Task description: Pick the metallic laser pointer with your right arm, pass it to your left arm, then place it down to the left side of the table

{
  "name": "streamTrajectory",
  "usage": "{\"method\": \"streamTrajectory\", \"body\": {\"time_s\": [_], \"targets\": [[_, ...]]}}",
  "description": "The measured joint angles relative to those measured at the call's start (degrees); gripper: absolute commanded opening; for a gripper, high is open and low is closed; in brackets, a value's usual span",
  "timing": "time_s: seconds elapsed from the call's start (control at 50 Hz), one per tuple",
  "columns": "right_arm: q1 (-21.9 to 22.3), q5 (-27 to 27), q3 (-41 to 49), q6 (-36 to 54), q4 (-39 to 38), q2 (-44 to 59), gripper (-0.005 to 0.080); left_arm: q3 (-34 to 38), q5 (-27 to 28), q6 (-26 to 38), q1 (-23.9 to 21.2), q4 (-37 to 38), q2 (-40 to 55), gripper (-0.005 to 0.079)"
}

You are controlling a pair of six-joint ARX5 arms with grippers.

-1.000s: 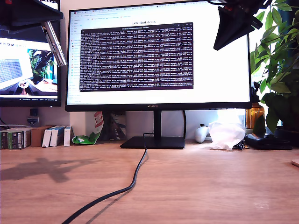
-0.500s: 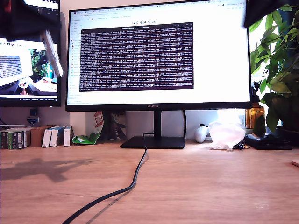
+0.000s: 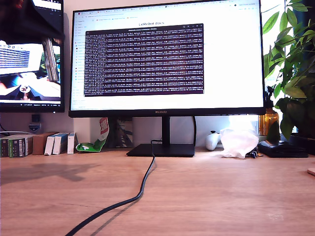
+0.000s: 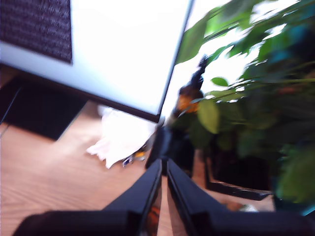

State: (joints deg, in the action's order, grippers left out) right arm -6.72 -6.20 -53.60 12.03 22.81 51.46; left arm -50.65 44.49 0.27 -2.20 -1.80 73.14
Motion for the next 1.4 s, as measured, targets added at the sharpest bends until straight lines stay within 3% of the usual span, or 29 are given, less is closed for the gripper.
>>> {"method": "streamTrajectory", "body": {"time_s": [0.3, 0.52, 0.68, 1.0, 1.3, 1.4], "targets": [[0.0, -0.4, 15.6, 0.2, 1.6, -13.9, -0.0011, -8.0, -0.8, 0.4, 0.0, 15.3, 13.0, -0.0023], [0.0, -0.4, 16.6, 1.6, 2.6, -16.4, -0.0011, -18.1, -1.6, 3.7, 0.0, 28.4, 21.5, -0.0023], [0.0, -0.4, 16.6, 1.7, 2.6, -16.3, -0.0011, -20.0, -4.9, 6.7, 0.0, 33.3, 28.5, -0.0023], [0.0, -0.4, 16.6, 2.8, 2.6, -16.3, -0.0011, -20.0, -11.5, 10.4, -0.3, 34.4, 32.6, -0.0023], [0.0, 0.0, 16.6, 3.0, 2.5, -16.3, -0.0011, -20.0, -17.3, 12.6, -1.6, 30.3, 33.2, -0.0021], [0.0, 0.2, 16.6, 3.0, 2.5, -16.3, -0.0011, -20.0, -19.1, 13.0, -1.6, 29.8, 33.2, 0.0063]]}}
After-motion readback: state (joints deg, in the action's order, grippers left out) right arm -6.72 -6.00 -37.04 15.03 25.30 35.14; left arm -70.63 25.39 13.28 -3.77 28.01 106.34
